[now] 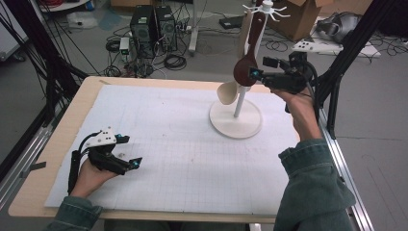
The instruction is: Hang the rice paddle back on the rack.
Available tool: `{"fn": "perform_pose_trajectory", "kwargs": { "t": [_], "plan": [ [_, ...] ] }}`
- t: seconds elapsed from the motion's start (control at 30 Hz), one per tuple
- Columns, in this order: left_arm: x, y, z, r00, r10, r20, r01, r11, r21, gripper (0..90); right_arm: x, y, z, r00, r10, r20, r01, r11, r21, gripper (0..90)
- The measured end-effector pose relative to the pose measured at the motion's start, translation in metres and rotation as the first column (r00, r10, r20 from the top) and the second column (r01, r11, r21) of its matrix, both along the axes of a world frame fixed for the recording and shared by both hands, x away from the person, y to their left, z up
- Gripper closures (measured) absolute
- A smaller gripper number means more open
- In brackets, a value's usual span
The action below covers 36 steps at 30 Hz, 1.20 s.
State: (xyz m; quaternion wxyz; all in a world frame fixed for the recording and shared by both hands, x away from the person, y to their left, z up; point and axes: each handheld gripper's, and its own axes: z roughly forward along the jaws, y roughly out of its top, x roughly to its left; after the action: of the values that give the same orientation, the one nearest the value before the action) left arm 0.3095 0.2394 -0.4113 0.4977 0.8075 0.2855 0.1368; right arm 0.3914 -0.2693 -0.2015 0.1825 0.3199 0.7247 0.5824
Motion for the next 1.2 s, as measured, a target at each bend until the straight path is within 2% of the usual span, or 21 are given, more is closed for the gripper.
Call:
{"fn": "perform_pose_trajectory", "kwargs": {
  "t": [0.23, 0.47, 0.83, 0.93, 1.2],
  "plan": [
    [0.0, 0.001, 0.0, 1.0, 0.004, 0.0, -0.004, 1.0, 0.0, 1.7, -0.014, 0.001, -0.019, 0.9999, -0.006, 0.009, 0.006, 0.9999, -0.011, 12.0],
    [0.0, 0.002, -0.001, 1.0, 0.004, -0.005, -0.004, 1.0, -0.004, 1.7, -0.025, 0.006, -0.039, 0.9998, 0.019, 0.007, -0.019, 0.9997, -0.016, 10.8],
    [0.0, 0.005, 0.001, 0.9999, 0.011, 0.005, -0.011, 0.9999, -0.008, 1.7, -0.038, 0.013, -0.076, 0.9984, 0.044, -0.036, -0.045, 0.9987, -0.025, 9.1],
    [0.0, 0.006, 0.001, 0.9999, 0.012, 0.002, -0.012, 0.9999, -0.009, 1.7, -0.042, 0.014, -0.086, 0.9984, 0.032, -0.047, -0.034, 0.9987, -0.039, 1.6],
    [-0.001, 0.006, 0.002, 0.9999, 0.013, -0.001, -0.013, 0.9998, -0.014, 1.7, -0.049, 0.012, -0.112, 0.9973, 0.014, -0.072, -0.018, 0.9986, -0.05, 1.5]
  ]
}}
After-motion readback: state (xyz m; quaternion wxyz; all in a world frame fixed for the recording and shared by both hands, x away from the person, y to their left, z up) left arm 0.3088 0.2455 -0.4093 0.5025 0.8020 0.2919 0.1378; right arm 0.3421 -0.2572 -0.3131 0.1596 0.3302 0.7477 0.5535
